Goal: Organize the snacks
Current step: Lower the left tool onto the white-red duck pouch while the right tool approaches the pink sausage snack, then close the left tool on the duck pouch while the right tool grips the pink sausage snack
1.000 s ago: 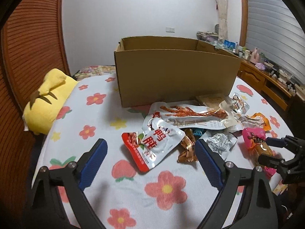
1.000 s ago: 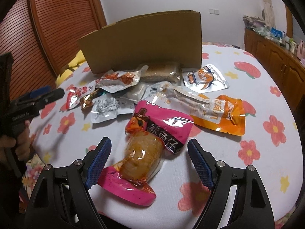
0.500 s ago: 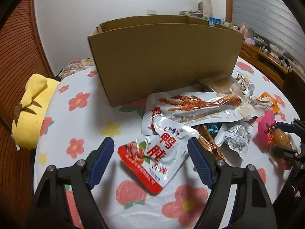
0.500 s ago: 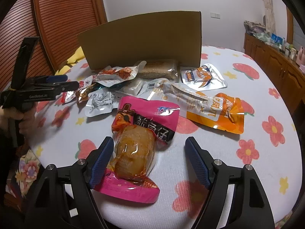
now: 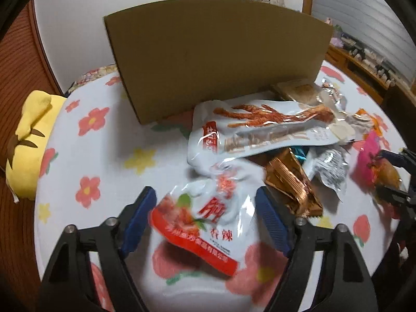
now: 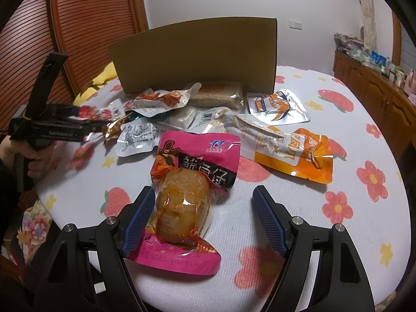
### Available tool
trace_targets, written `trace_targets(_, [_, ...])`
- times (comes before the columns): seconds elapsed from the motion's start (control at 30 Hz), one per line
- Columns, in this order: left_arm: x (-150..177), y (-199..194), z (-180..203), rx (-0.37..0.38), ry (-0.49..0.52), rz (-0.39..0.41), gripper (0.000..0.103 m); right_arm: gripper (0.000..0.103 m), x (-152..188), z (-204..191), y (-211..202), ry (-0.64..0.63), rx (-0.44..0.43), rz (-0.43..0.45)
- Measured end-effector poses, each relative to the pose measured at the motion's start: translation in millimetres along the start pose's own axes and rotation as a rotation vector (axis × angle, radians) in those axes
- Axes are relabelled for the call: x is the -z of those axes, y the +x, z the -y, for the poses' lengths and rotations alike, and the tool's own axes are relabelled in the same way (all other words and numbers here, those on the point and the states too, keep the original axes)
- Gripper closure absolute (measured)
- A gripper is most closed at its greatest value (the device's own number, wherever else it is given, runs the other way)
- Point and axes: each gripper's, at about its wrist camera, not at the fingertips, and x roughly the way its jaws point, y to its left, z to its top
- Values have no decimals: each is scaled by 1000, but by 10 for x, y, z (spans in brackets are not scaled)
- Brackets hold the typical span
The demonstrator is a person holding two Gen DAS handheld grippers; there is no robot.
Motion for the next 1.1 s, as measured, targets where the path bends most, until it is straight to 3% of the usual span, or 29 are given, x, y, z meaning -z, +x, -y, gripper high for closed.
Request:
trace_targets(0.03, [23,-27,-8,8,-3,0,38,24,1,0,1,-1,1,1])
trace_targets(0.13, [64,-75,24,-13,15,-8,39,24,4,-1,2,-2,1,2])
trace_targets(0.43, [85,-94,172,2,65,-51,25,23,15,-13,8,-12,8,4])
trace_targets(0.57, [60,-54,97,16,5,-55,25,23,17,-9,5,-8,5,5])
trace_targets(0.67, [57,-49,67,1,-17,-44,30,24,18,-6,3,-8,4,4])
trace_targets(0.73, [55,-74,70,0,-17,-33,46,24,7,-6,6,-11,5,0])
trace_targets(0.8, [63,-84,66,-3,-26,-34,47,24,-2,-6,10,-19,5,-5])
trace_targets(0.9, [98,-120,66,-14,-29,-25,48,37,-17,-1,15,-29,7,-10])
trace_targets(0.97, [129,-144,62,-14,-38,-18,49,55,-21,-5,10,-37,9,-12])
trace_targets(1.1, [176,-181,62,-26,-49,7,49,58,-28,-3,8,-53,5,-16])
